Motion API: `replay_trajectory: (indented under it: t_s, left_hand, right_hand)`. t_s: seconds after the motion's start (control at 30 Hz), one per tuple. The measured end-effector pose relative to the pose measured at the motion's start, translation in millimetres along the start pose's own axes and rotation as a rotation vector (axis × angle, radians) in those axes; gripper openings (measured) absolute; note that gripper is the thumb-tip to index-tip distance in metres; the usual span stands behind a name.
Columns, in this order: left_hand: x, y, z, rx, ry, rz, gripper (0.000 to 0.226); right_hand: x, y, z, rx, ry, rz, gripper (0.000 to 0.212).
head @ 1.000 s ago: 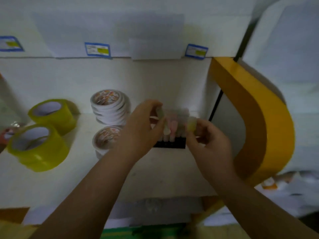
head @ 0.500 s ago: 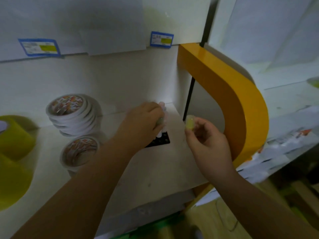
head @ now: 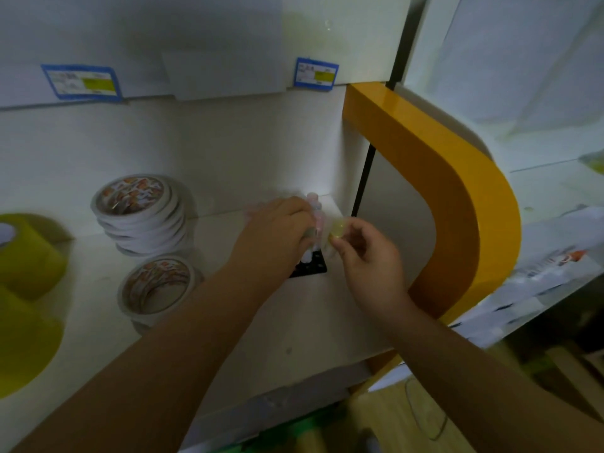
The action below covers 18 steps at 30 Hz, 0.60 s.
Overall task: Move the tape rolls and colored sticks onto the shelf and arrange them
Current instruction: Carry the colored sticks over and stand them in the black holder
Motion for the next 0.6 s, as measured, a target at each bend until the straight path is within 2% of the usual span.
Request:
replay_trajectory:
  t_s: [0.13, 0.27, 0.43, 0.6]
  left_hand:
    - [1.8, -0.8, -2.6, 0.006, -0.068, -0.011, 0.009]
    - [3.5, -2.6, -0.4, 0.063, -0.068, 0.022, 0.024]
    - [4.4, -2.4, 0.3, 0.094, -0.083, 0.065, 0.026]
    - [3.1, -1.2, -2.5, 0.077, -0.099, 0.098, 0.026]
  right_hand:
    - [-15.5, 10.0, -5.6, -0.021, -0.033, 0.033, 0.017]
    - [-23.3, 16.1, 0.8, 0.051, -0.16, 0.058, 0.013]
    - [-26.4, 17.2, -1.0, 0.08, -0.264, 0.07, 0.015]
    - [-31.4, 15.9, -7.1, 0.116, -0.269, 0.062, 0.004]
Point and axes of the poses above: each hand's wrist, its own y-axis towards the middle knuckle, its own x-axis out of the back of the hand, z = x × y, the point moved 7 cm from there along y, towards the middle knuckle, and after that the axes turned 5 degrees about -x, right-handed, at the moved point
